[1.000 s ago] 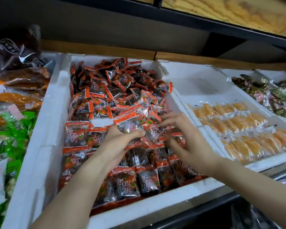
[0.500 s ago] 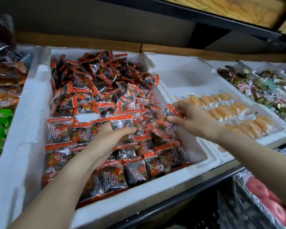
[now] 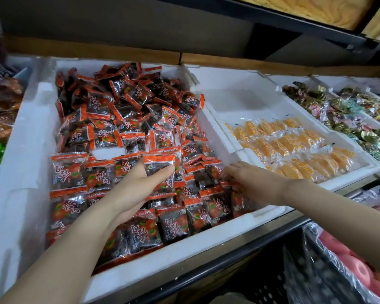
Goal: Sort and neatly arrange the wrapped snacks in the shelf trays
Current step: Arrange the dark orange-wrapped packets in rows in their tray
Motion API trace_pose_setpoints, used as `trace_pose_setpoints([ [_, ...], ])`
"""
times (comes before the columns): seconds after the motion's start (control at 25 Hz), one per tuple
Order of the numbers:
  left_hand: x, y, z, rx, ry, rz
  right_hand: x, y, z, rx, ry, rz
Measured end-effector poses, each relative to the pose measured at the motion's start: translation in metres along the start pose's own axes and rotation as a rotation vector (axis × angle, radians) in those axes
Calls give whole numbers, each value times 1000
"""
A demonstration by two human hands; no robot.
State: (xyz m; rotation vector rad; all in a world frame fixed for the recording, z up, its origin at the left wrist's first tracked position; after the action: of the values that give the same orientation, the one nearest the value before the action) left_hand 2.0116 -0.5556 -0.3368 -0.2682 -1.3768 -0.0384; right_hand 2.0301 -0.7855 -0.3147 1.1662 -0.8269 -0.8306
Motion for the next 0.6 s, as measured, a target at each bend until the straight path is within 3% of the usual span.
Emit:
trace_pose_setpoints([
  [0.12, 2, -3, 1, -39, -36, -38, -8, 9, 8, 198, -33, -153],
  [0.2, 3, -8, 4, -78, -39, -88, -26, 21, 12, 287, -34, -504],
  [0.28, 1, -12, 7, -122, -36, -121, -46, 27, 10, 248, 14, -840],
  [0.44, 1, -18, 15, -207, -53, -157, -62, 27, 1, 251, 61, -846],
  [0.6, 0, -9, 11, -32, 7, -63, -40, 28, -1, 202, -91, -984],
])
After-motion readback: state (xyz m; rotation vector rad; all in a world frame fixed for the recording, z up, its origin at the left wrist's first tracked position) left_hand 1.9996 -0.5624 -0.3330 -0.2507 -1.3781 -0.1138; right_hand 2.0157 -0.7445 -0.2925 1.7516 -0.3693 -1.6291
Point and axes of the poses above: each hand's wrist, its own z-axis away from the middle knuckle, its own y-axis out of the back of the hand, x = y × z, the point moved 3 cm from there along -z, towards the middle knuckle, and after that the axes turned 5 degrees about z, right-handed, at the moved point
